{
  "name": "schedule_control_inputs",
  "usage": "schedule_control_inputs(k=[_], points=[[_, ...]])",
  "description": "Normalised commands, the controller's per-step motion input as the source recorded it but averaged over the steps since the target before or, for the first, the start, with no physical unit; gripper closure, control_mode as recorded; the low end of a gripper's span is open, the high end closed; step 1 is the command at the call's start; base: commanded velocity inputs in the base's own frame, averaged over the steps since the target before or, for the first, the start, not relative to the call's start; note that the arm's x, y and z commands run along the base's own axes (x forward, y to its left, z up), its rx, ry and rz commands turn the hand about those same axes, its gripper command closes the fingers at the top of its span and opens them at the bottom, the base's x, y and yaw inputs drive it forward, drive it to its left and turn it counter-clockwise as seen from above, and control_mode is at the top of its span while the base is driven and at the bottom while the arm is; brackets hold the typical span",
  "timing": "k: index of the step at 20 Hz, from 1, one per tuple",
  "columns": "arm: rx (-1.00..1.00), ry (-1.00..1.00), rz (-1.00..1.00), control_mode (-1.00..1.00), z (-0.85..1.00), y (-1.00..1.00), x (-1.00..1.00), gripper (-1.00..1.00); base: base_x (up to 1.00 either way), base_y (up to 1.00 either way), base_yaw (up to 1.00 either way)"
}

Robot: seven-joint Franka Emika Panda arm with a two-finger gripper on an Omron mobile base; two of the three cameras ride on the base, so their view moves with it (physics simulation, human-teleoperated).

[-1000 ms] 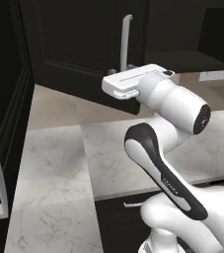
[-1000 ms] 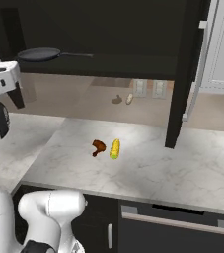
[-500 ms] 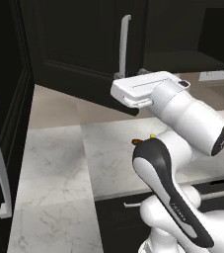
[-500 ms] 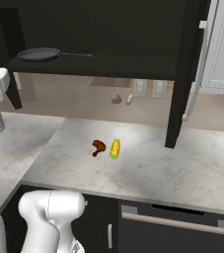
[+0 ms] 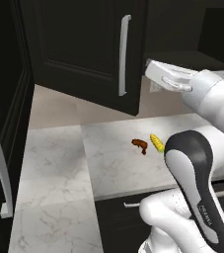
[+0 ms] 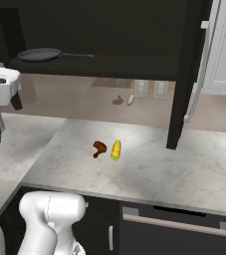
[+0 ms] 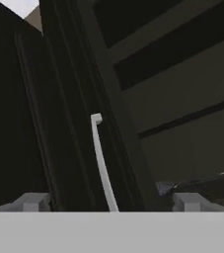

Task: Pick the pan from the cabinet and place it on the stove. Then turn on the stove burner for the pan.

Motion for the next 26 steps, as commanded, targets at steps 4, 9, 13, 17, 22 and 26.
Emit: schedule_control_inputs(k=[4,9,13,17,22,26], points=[[0.13,0.43,0.00,-1.00,0.36,-0.55,-0.12,-1.00,0.00,0.00,0.00],[0.10,0.38,0.00,-1.00,-0.05,-0.46,-0.04,-1.00,0.00,0.00,0.00],[0.09,0.11,0.01,-1.00,-0.40,-0.31,0.16,-1.00,0.00,0.00,0.00],[0.09,0.03,0.09,-1.00,-0.35,-0.24,0.64,-1.00,0.00,0.00,0.00],[0.10,0.01,0.15,-1.00,-0.38,-0.15,0.81,-1.00,0.00,0.00,0.00],[0.09,0.10,0.17,-1.00,-0.29,0.00,0.90,-1.00,0.00,0.00,0.00]])
